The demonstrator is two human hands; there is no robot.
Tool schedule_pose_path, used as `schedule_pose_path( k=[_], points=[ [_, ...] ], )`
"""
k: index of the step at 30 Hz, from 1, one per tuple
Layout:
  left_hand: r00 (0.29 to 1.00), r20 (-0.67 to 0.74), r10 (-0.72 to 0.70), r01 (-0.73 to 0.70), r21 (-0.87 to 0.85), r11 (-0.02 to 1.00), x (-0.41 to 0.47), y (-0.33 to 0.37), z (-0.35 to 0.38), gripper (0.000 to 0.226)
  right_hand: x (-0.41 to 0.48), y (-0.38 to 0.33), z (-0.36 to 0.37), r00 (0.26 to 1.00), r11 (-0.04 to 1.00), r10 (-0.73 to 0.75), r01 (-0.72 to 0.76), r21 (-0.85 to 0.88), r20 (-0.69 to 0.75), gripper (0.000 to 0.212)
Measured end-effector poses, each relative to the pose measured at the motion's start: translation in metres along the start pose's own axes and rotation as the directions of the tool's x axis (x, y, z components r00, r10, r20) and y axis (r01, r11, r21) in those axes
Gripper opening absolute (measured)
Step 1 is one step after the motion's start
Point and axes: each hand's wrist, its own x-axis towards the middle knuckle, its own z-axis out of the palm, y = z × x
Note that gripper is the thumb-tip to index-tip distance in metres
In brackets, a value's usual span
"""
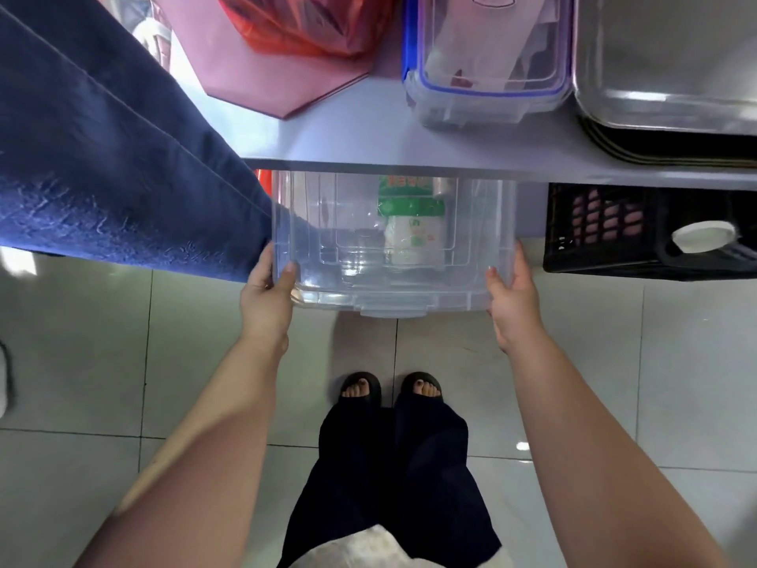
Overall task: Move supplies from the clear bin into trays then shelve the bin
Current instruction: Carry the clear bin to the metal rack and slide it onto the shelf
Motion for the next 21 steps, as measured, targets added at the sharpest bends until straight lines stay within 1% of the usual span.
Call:
schedule_pose_path(
  k=[2, 3, 4, 6, 8, 10, 12, 14, 15, 17, 18, 19, 20, 21],
  points=[
    [0.999, 0.002, -0.032, 0.032, 0.008, 0.999, 0.004, -0.001, 0.000, 0.045, 0.004, -0.002, -0.003, 0.999, 1.000, 0.005, -0.004, -0.025, 0.047, 0.060],
    [0.999, -0.003, -0.048, 0.048, 0.002, 0.999, 0.003, -0.002, -0.001, 0.044, 0.004, -0.001, -0.007, 0.998, 1.000, 0.012, -0.012, -0.001, 0.065, 0.061],
    [0.997, -0.014, -0.073, 0.073, -0.024, 0.997, 0.002, -0.004, -0.004, 0.044, 0.004, 0.001, -0.012, 0.997, 0.998, 0.028, -0.032, 0.053, 0.076, 0.062],
    [0.986, -0.025, -0.166, 0.162, -0.115, 0.980, 0.001, -0.012, -0.012, 0.045, 0.002, 0.007, -0.023, 0.991, 0.969, 0.101, -0.117, 0.219, 0.083, 0.059],
    [0.967, 0.016, -0.256, 0.255, -0.157, 0.954, -0.002, -0.018, -0.017, 0.040, -0.002, 0.012, -0.029, 0.975, 0.901, 0.176, -0.215, 0.377, 0.136, 0.042],
    [0.954, 0.072, -0.292, 0.300, -0.149, 0.942, -0.003, -0.023, -0.018, 0.033, -0.005, 0.015, -0.029, 0.955, 0.846, 0.217, -0.287, 0.449, 0.201, 0.021],
    [0.953, 0.081, -0.293, 0.302, -0.144, 0.942, -0.001, -0.021, -0.017, 0.032, -0.004, 0.015, -0.027, 0.952, 0.828, 0.221, -0.297, 0.476, 0.210, 0.015],
    [0.959, 0.070, -0.273, 0.280, -0.125, 0.952, 0.002, -0.017, -0.014, 0.029, -0.002, 0.011, -0.024, 0.962, 0.829, 0.199, -0.266, 0.492, 0.186, 0.011],
    [0.962, 0.065, -0.265, 0.271, -0.123, 0.955, 0.003, -0.014, -0.012, 0.024, -0.002, 0.008, -0.022, 0.968, 0.830, 0.188, -0.248, 0.500, 0.167, 0.008],
    [0.964, 0.051, -0.259, 0.264, -0.140, 0.954, 0.005, -0.010, -0.008, 0.017, -0.001, 0.005, -0.017, 0.978, 0.847, 0.174, -0.208, 0.489, 0.114, 0.006],
    [0.965, 0.041, -0.258, 0.261, -0.151, 0.954, 0.006, -0.008, -0.006, 0.016, -0.002, 0.005, -0.014, 0.983, 0.878, 0.166, -0.181, 0.443, 0.073, 0.008],
    [0.966, 0.028, -0.257, 0.258, -0.153, 0.954, 0.005, -0.007, -0.005, 0.017, -0.004, 0.005, -0.011, 0.988, 0.921, 0.153, -0.151, 0.358, 0.022, 0.013],
    [0.968, 0.010, -0.250, 0.248, -0.139, 0.959, 0.004, -0.007, -0.005, 0.020, -0.006, 0.006, -0.009, 0.991, 0.964, 0.132, -0.120, 0.238, -0.036, 0.022],
    [0.974, -0.027, -0.223, 0.220, -0.095, 0.971, 0.001, -0.008, -0.005, 0.025, -0.011, 0.008, -0.008, 0.990, 0.994, 0.086, -0.077, 0.083, -0.109, 0.034]
  ],
)
